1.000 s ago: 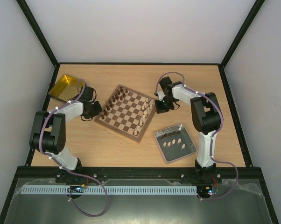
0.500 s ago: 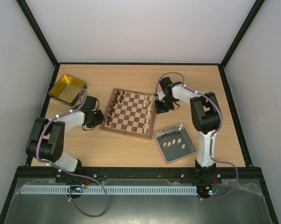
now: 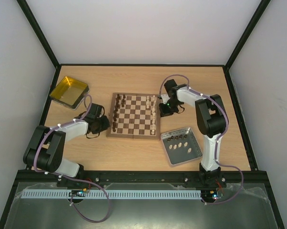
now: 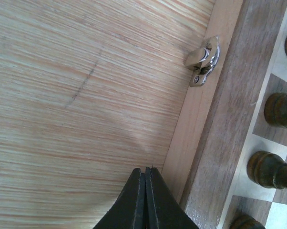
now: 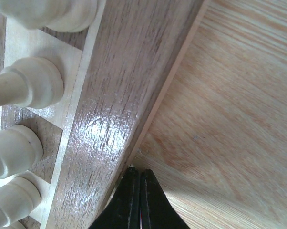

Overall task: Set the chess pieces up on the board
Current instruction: Adjust the chessboard at the center of the board, then move the chessboard to the center of the board.

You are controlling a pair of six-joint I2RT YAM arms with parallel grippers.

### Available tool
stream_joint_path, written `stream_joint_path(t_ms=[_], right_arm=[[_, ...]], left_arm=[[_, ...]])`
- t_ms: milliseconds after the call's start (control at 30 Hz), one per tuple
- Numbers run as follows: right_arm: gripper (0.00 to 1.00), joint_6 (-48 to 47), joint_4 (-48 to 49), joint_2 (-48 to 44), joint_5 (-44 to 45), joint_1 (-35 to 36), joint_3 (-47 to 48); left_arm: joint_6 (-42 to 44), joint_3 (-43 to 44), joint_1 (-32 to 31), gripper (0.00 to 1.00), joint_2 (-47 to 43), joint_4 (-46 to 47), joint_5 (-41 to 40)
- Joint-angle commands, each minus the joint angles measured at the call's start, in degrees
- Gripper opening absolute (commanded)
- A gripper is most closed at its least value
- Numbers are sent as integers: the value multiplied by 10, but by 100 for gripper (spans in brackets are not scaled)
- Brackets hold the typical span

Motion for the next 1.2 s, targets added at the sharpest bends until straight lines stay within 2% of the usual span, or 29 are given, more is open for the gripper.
stream_joint_path(t_ms=[0,400,667,1167], right_arm=[[2,-12,-18,-3,-22,10,-36],[2,-19,-9,-23,-29,25,-93],[2,-25,-2,-37,-21,31,-130],[2,-4,13,-59,18,30,-138]], left_arm=[[-13,-24,-24,2,-3,-33,25],[-18,-58,-35,2,-25,-30,12],[-41,-104,-57,2,-83,-49,-16],[-64,-109,-81,3,-111,-90,-75]])
